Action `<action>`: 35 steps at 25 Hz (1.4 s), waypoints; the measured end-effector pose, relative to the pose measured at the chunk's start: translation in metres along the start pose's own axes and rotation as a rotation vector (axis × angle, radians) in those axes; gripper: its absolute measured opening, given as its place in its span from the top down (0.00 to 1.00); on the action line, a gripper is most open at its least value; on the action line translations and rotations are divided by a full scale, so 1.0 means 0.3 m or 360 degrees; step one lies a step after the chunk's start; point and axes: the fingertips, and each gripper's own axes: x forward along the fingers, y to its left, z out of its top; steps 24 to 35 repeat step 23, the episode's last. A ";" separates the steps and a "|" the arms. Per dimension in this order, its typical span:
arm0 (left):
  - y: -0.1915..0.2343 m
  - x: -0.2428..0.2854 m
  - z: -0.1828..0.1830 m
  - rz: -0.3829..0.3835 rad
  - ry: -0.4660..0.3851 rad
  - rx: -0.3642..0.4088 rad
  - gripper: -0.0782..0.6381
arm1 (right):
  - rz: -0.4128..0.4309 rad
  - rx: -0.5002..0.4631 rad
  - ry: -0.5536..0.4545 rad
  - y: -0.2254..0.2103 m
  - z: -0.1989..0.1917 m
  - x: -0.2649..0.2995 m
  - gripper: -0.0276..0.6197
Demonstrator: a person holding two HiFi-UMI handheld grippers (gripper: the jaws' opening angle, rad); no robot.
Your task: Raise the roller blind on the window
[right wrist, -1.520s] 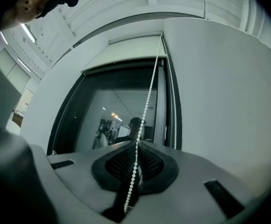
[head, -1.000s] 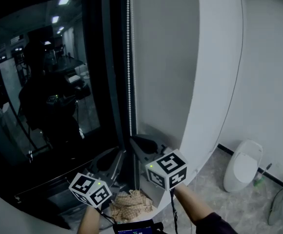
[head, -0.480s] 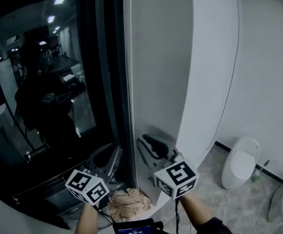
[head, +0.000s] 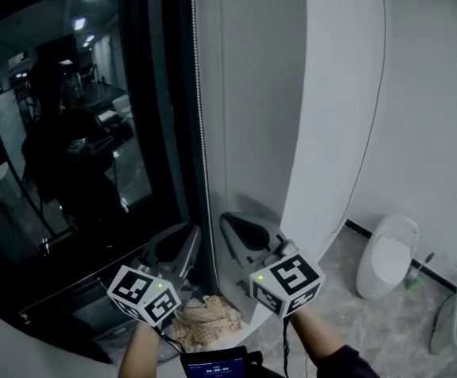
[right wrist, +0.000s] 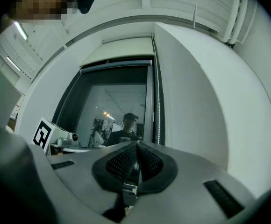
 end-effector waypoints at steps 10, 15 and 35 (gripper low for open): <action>-0.012 -0.005 -0.002 0.0010 0.0018 0.0010 0.87 | 0.0012 0.0016 0.0020 0.003 -0.011 -0.005 0.94; -0.012 -0.002 -0.002 0.0016 0.0019 0.0026 0.86 | 0.0016 0.0021 0.0017 0.004 -0.017 -0.007 0.94; -0.003 0.002 -0.013 0.0024 0.0027 0.0016 0.87 | 0.0025 0.0028 0.0026 0.006 -0.030 -0.001 0.94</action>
